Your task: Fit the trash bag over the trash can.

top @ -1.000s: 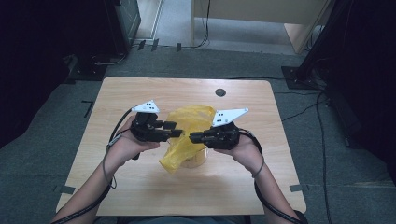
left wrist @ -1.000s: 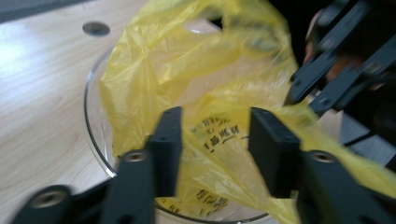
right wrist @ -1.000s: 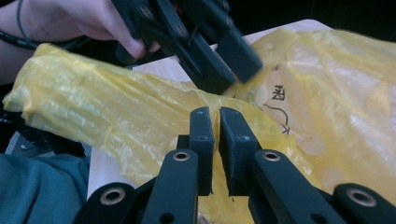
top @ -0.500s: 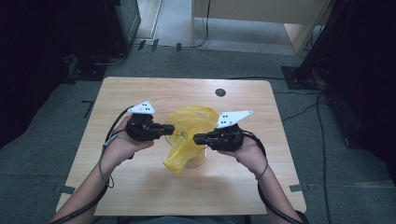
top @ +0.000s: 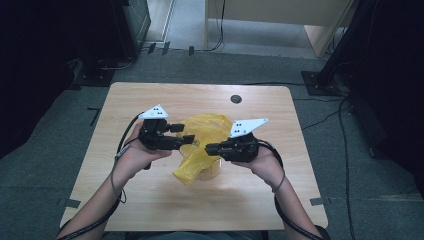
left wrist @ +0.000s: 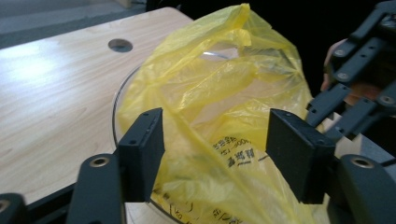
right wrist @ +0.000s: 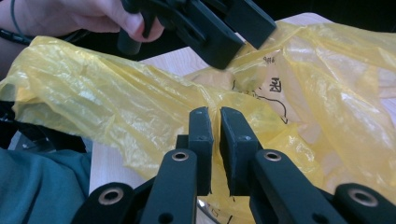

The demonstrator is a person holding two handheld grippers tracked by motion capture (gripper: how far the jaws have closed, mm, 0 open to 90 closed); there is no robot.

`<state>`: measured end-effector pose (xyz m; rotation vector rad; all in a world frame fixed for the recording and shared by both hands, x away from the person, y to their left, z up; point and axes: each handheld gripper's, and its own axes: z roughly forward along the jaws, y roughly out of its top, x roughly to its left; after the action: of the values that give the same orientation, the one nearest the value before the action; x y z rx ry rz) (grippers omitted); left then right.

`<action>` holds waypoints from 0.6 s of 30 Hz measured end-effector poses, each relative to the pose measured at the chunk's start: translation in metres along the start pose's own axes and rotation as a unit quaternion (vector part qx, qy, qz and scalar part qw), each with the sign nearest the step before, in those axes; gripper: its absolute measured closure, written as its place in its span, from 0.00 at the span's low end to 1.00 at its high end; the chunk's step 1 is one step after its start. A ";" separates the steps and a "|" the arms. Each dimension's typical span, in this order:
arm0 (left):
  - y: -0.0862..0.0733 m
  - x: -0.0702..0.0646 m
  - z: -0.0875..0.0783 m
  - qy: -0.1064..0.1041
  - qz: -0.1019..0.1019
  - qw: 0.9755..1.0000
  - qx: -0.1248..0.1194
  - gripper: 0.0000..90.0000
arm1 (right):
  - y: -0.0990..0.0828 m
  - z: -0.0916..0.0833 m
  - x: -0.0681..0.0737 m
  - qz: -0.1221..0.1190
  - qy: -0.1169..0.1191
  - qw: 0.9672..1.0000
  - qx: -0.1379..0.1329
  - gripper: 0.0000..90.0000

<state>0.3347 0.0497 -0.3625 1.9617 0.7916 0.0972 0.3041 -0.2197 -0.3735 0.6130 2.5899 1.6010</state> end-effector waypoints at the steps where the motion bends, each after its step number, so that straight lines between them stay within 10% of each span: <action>1: -0.001 -0.001 0.002 0.014 0.002 1.000 0.009 0.39 | 0.001 0.001 0.001 0.000 0.000 1.000 0.001 0.93; 4: -0.004 -0.001 0.006 0.051 0.017 0.998 0.032 0.45 | 0.003 0.005 0.003 -0.003 0.001 1.000 0.001 0.93; 13: -0.006 0.001 -0.001 0.071 0.041 0.995 0.049 0.99 | 0.002 0.002 0.002 -0.002 -0.002 1.000 0.000 0.93; 18: -0.005 0.004 -0.010 0.060 0.031 0.997 0.041 1.00 | 0.000 0.000 0.001 0.000 -0.004 1.000 0.002 0.94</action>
<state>0.3318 0.0608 -0.3625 2.0741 0.8249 0.2245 0.3028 -0.2197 -0.3732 0.6189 2.5883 1.5913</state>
